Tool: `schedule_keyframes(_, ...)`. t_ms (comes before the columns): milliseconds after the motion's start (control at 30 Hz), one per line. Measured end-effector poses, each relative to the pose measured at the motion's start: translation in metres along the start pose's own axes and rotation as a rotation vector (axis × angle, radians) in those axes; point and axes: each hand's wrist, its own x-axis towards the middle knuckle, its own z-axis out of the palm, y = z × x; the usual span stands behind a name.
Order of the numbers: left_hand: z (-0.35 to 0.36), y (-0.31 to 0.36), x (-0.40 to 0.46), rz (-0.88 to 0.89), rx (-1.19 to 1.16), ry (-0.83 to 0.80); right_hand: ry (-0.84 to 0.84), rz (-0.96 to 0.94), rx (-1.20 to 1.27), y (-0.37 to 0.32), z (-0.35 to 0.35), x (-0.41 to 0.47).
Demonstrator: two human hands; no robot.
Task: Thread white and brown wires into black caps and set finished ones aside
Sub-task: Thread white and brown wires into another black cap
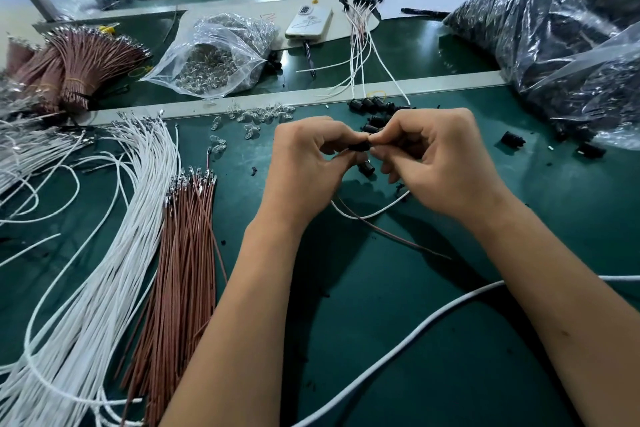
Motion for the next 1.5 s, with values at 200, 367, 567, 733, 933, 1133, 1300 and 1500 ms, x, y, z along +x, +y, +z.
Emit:
schedule_keyframes(200, -0.0041, -0.0009, -0.0011, -0.091, -0.175, -0.101, -0.096, 0.016, 0.052, 0.0011, -0.0065, -0.0005)
schedule_keyframes(367, -0.0022, -0.0006, -0.0009, -0.177, -0.341, -0.033, -0.061, 0.116, 0.160, 0.0004, -0.0058, 0.0011)
schedule_keyframes(567, -0.0045, -0.0018, 0.0005, -0.147, -0.396, -0.070, -0.046, 0.246, 0.409, -0.0028, -0.0048, 0.0011)
schedule_keyframes(733, 0.0010, 0.0008, -0.0012, -0.135, -0.258, -0.066, -0.061, 0.278, 0.291, -0.0003, -0.0023, 0.0014)
schedule_keyframes(933, 0.0026, 0.0012, -0.0015, -0.159, -0.314, -0.029, -0.050, 0.247, 0.326, 0.0020, -0.0041, 0.0004)
schedule_keyframes(1133, 0.0003, 0.0008, -0.0022, -0.205, -0.436, -0.045, -0.090, 0.242, 0.421, 0.0011, -0.0050, 0.0013)
schedule_keyframes(1300, 0.0012, 0.0034, -0.0017, -0.227, -0.614, -0.024, -0.023, 0.323, 0.693, -0.0046, -0.0045, 0.0025)
schedule_keyframes(1500, 0.0026, 0.0063, -0.0015, -0.233, -0.656, -0.008, 0.000, 0.482, 0.839, -0.0062, -0.0047, 0.0028)
